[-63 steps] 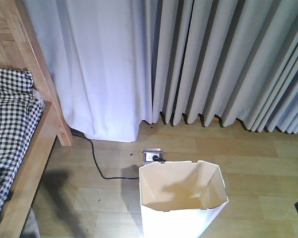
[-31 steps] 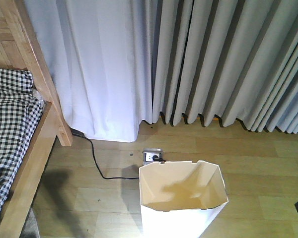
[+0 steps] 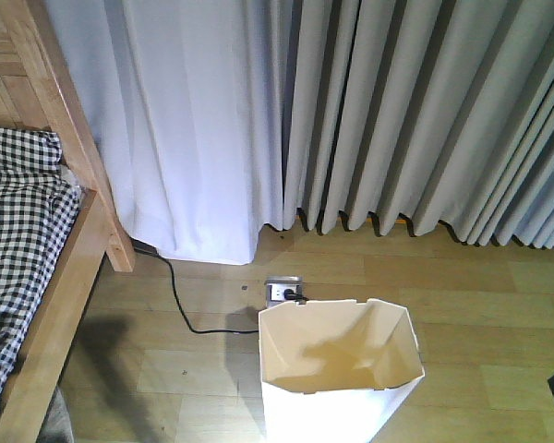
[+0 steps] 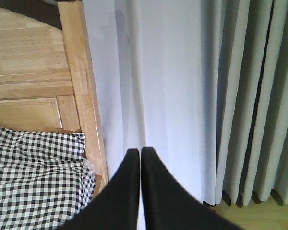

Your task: Move trash bin to bedside with robot

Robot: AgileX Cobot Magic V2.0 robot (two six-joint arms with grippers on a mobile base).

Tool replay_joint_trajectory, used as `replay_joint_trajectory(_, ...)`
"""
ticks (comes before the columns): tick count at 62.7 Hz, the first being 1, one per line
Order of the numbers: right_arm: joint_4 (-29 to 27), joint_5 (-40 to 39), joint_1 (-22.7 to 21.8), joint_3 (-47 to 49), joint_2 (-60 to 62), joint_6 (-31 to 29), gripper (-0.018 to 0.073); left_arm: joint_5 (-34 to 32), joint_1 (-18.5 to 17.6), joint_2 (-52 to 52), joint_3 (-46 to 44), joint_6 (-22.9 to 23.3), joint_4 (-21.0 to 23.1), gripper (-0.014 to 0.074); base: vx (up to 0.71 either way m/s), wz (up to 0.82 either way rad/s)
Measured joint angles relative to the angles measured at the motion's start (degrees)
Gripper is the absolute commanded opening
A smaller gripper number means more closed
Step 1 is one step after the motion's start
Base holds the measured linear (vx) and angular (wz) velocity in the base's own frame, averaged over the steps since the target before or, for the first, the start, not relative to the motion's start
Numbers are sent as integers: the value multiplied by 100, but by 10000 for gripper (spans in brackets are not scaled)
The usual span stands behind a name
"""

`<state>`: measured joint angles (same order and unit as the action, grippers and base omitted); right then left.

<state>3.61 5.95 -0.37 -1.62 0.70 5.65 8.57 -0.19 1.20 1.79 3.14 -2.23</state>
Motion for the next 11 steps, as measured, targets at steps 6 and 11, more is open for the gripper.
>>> replay_joint_trajectory(6, 0, 0, 0, 0, 0, 0, -9, 0, 0, 0, 0, 0, 0, -6, 0, 0)
replay_joint_trajectory(11, 0, 0, 0, 0, 0, 0, -9, 0, 0, 0, 0, 0, 0, -6, 0, 0)
